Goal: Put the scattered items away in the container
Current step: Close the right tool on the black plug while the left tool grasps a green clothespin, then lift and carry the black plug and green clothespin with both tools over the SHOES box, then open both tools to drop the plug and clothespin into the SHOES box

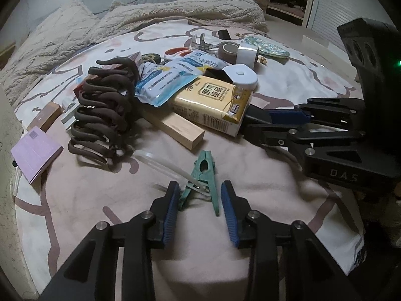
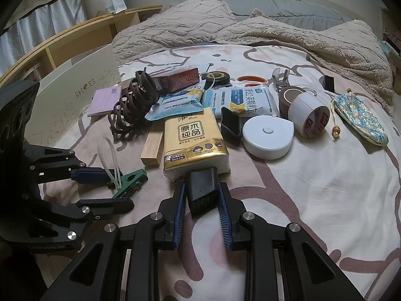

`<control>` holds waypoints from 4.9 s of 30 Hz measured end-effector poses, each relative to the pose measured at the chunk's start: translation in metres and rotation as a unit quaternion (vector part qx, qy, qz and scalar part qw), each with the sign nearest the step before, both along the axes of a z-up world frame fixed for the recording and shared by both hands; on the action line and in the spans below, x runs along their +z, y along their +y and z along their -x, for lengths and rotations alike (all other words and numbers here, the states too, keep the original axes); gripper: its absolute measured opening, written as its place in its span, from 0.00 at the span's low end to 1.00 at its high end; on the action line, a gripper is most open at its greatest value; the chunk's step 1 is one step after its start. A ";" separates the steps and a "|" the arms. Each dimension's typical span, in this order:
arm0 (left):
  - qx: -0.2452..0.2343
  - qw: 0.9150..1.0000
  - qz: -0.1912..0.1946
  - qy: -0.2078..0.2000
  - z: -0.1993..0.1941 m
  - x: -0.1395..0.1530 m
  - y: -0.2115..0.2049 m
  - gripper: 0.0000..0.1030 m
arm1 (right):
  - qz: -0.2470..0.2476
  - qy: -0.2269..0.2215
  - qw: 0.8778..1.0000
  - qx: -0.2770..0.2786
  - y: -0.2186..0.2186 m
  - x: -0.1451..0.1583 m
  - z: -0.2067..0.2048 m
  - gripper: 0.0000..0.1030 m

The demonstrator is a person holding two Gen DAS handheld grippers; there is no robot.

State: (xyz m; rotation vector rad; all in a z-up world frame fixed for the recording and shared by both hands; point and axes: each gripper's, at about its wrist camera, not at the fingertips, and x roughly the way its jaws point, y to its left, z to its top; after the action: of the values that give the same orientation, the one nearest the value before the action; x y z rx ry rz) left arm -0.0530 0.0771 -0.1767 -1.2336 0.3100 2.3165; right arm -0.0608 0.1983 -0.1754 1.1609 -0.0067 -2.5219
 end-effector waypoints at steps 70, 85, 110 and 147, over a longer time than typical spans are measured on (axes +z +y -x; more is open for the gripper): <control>0.324 0.914 -0.109 0.219 -0.020 0.167 -0.281 0.29 | 0.044 0.128 0.977 0.164 -0.245 0.153 0.032 0.26; 0.348 0.916 -0.059 0.189 -0.022 0.149 -0.321 0.29 | 0.018 0.051 0.965 0.256 -0.305 0.132 0.029 0.26; 0.255 0.958 0.043 0.127 -0.024 0.128 -0.299 0.29 | 0.005 0.001 0.967 0.256 -0.319 0.117 0.023 0.26; 0.274 0.948 0.029 0.158 -0.031 0.144 -0.290 0.57 | 0.012 0.035 0.977 0.211 -0.295 0.128 0.028 0.26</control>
State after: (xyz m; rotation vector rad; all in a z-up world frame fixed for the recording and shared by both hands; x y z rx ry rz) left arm -0.0219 -0.2130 -0.0327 -1.0665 0.1522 3.0132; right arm -0.0889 -0.0969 -0.0476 0.9453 0.2069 -2.1760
